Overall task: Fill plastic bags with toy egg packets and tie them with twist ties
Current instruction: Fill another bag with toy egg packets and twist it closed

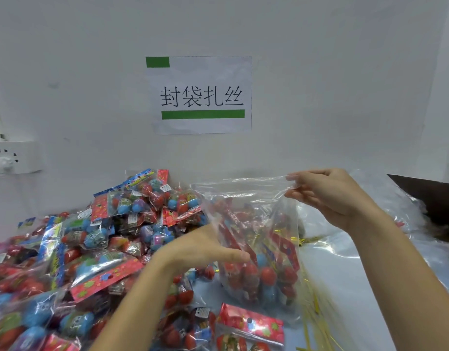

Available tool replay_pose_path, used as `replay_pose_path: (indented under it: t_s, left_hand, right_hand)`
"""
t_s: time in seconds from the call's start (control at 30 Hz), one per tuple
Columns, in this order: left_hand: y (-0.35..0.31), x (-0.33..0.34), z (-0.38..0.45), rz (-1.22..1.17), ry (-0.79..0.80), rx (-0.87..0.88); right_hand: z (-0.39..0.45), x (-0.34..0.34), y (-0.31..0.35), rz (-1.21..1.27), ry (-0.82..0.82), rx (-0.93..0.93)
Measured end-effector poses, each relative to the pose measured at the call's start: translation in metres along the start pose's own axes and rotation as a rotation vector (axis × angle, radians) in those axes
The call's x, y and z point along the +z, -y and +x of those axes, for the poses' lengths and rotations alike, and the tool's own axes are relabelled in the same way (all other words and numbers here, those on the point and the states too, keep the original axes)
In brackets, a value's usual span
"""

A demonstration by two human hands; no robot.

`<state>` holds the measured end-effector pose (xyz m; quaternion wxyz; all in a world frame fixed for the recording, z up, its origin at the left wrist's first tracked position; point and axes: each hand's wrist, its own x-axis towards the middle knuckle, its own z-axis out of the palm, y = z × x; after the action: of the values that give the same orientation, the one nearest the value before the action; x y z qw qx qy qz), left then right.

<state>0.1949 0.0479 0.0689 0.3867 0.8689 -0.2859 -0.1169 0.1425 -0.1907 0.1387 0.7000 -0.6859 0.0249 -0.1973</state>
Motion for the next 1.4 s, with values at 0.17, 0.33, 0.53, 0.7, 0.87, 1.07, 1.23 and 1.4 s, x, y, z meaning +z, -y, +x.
replay_pose_path:
  t_s: [0.17,0.33,0.53,0.7,0.87,1.07,1.23,1.4]
  left_hand:
    - [0.0,0.031,0.024,-0.235,-0.284,0.134]
    - [-0.009,0.039,0.026,-0.265,-0.411,0.221]
    - [-0.007,0.033,0.028,-0.352,-0.59,0.214]
    - [-0.001,0.011,0.026,-0.549,-0.731,0.117]
    - [-0.01,-0.005,0.026,-0.832,-0.781,0.065]
    - [-0.019,-0.011,0.024,-0.892,-0.757,0.079]
    - [-0.027,-0.009,0.024,-0.794,-0.745,0.126]
    - [-0.029,-0.005,0.024,-0.717,-0.733,0.157]
  right_hand:
    - [0.001,0.007,-0.005,0.06,0.001,-0.013]
    - [0.0,0.017,-0.007,0.112,0.041,-0.046]
    - [0.003,0.012,-0.006,0.161,0.075,-0.081]
    - [0.007,-0.017,-0.016,-0.36,0.267,-0.113]
    - [0.0,-0.008,-0.036,-0.732,0.849,0.163]
    - [-0.002,0.023,-0.05,-0.566,0.796,-0.05]
    - [-0.002,0.031,-0.051,-0.452,0.758,-0.121]
    - [-0.004,0.037,-0.051,-0.411,0.72,-0.171]
